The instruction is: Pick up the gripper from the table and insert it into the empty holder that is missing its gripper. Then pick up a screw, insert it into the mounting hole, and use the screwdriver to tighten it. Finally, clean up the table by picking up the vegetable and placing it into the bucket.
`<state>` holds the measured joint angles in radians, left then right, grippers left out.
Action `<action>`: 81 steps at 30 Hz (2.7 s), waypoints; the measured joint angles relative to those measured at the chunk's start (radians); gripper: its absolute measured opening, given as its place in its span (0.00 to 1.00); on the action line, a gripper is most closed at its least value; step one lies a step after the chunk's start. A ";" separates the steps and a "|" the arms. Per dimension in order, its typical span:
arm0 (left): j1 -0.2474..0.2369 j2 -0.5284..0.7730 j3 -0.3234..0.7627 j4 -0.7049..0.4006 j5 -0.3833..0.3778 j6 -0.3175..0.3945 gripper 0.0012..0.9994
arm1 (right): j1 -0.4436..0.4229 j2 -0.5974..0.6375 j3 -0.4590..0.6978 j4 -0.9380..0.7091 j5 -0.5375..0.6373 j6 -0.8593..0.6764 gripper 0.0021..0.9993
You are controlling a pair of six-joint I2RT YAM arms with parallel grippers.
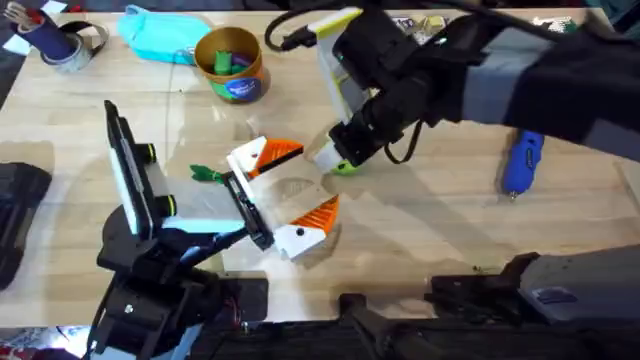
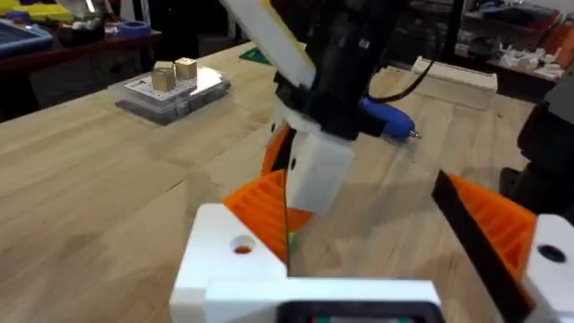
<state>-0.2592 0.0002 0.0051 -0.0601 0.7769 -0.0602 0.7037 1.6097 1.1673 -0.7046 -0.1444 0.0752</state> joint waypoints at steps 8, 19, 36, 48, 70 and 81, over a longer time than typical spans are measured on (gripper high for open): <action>0.000 0.000 0.000 0.000 0.000 0.000 0.99 | 0.000 0.046 -0.002 0.001 -0.002 0.007 0.52; 0.000 0.000 0.000 0.000 0.000 0.000 0.99 | 0.000 0.111 -0.002 -0.004 -0.002 0.006 0.50; 0.000 0.000 0.000 0.000 0.000 0.000 0.99 | 0.000 0.118 -0.002 -0.030 0.019 0.015 0.24; 0.000 0.000 0.000 0.000 0.000 0.000 0.99 | 0.000 0.127 -0.001 -0.020 0.038 0.015 0.19; 0.000 0.000 0.000 0.000 0.000 0.000 0.99 | -0.004 0.129 0.022 -0.042 0.054 0.019 0.00; 0.000 0.000 0.000 0.000 0.000 0.000 0.99 | -0.039 0.103 0.343 -0.256 0.062 0.047 0.00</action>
<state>-0.2592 0.0002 0.0051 -0.0601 0.7769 -0.0603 0.6650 1.7130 1.5100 -0.9604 -0.0827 0.1223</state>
